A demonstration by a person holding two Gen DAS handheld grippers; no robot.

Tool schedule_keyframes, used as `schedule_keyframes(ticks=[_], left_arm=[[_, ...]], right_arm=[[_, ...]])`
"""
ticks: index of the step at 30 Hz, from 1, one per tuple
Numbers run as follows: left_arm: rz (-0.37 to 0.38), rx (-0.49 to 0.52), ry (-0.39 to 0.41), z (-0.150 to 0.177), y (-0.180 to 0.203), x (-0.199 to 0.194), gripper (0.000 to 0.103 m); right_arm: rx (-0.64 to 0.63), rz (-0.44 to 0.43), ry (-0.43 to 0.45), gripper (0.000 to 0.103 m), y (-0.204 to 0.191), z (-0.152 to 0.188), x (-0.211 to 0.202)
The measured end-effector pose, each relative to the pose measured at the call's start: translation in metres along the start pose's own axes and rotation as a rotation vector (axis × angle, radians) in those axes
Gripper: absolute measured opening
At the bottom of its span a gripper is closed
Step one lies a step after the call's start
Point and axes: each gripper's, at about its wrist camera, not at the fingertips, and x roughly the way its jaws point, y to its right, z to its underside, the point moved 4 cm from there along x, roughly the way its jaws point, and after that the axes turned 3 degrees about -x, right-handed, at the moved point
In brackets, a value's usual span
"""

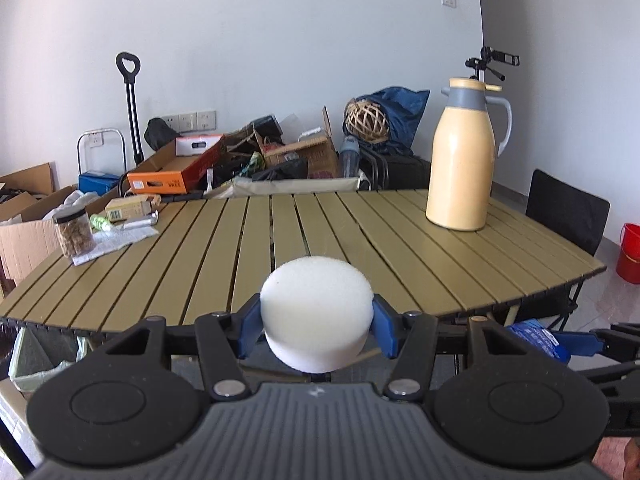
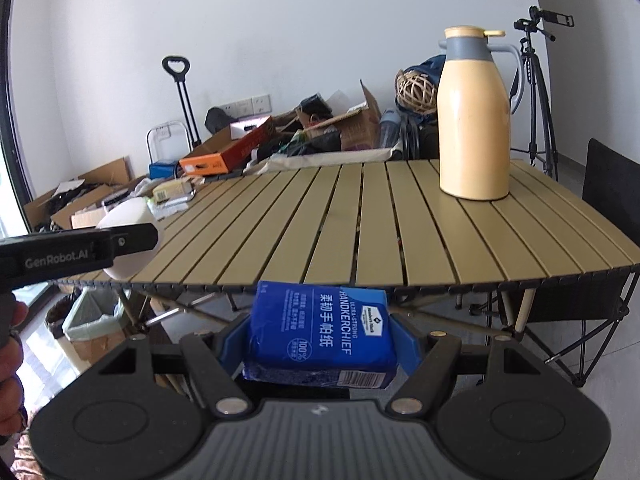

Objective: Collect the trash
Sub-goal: 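Carry the tissue pack and white sponge off the table down toward the black bin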

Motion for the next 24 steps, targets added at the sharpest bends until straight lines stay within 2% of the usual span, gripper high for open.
schedule_keyframes(ticks=[9,18,24], left_arm=[[-0.006,-0.001,-0.098,0.05,-0.008,0.002,0.057],[-0.015,-0.041,-0.267,0.107,-0.022,0.034,0.057],[-0.044,-0.068,-0.351,0.134,-0.037,0.059,0.057]], right_arm=[[-0.027,-0.02,-0.102,0.072,-0.006,0.032,0.018],[-0.035,-0.037,-0.225,0.072,-0.011,0.067,0.049],[-0.037,-0.03,-0.316,0.072,-0.011,0.09,0.076]])
